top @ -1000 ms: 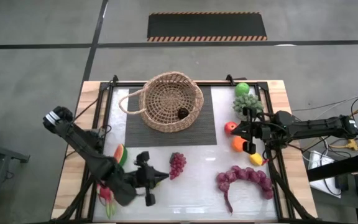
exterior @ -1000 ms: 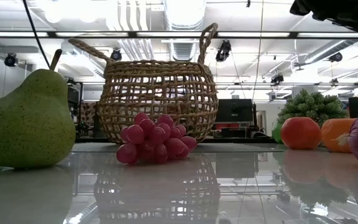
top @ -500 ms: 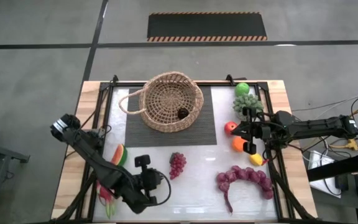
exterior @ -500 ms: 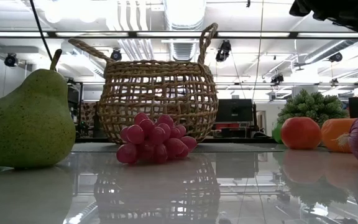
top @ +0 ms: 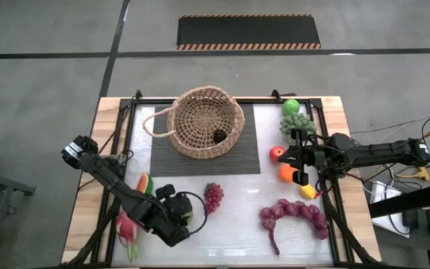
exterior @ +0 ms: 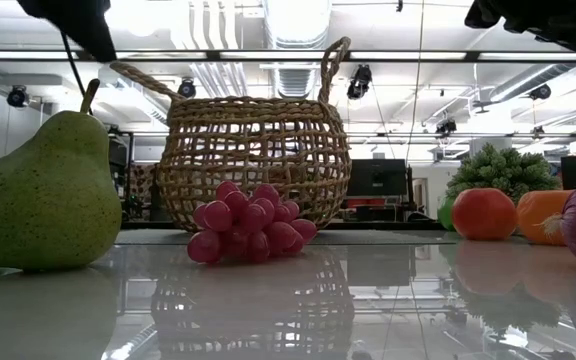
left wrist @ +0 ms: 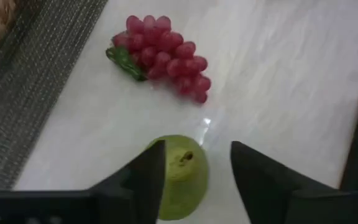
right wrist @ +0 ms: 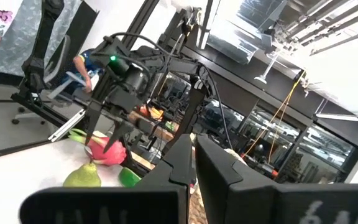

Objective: Build produce basket
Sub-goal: Put the green pear into the basket

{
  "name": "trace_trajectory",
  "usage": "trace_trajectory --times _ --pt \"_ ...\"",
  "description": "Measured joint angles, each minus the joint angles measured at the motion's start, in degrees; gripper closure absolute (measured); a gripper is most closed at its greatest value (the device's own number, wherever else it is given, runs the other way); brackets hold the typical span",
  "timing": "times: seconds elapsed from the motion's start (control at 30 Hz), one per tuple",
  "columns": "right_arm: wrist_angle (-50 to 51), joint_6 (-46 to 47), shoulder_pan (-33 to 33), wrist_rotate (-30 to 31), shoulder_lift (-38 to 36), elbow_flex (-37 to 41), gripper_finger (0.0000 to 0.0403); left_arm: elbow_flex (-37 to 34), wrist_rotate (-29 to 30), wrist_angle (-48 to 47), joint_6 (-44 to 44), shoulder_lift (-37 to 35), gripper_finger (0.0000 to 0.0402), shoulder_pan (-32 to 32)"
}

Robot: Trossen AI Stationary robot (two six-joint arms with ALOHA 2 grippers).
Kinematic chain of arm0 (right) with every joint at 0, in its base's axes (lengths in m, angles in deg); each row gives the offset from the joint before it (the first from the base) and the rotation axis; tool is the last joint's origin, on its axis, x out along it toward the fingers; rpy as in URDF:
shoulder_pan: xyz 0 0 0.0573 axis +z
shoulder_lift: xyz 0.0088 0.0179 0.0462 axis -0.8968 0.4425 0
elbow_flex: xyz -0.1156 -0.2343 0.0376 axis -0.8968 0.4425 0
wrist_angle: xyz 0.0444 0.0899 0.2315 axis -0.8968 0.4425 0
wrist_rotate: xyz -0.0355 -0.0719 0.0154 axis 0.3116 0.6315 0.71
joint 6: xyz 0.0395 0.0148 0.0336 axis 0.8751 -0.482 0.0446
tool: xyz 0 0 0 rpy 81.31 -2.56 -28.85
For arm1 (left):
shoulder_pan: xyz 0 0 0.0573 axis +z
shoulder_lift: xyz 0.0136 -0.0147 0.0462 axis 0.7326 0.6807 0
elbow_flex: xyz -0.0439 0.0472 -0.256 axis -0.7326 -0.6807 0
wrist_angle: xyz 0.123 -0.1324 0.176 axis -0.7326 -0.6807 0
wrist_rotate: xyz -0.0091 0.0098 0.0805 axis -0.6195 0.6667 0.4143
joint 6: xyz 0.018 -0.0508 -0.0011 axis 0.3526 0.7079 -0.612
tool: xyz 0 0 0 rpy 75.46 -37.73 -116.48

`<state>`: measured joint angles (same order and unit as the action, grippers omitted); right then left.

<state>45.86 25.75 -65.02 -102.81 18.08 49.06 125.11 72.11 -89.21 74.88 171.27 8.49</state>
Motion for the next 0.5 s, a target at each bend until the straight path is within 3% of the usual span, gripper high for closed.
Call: trace_trajectory --times 0.13,0.5 --pt "0.04 0.66 0.00 0.00 0.07 0.00 0.0390 -1.71 0.06 1.12 -3.13 0.34 0.0194 -0.02" --pt "0.26 0.79 0.00 0.00 0.07 0.00 0.0390 -9.19 0.08 7.01 -4.76 0.24 0.0190 0.00"
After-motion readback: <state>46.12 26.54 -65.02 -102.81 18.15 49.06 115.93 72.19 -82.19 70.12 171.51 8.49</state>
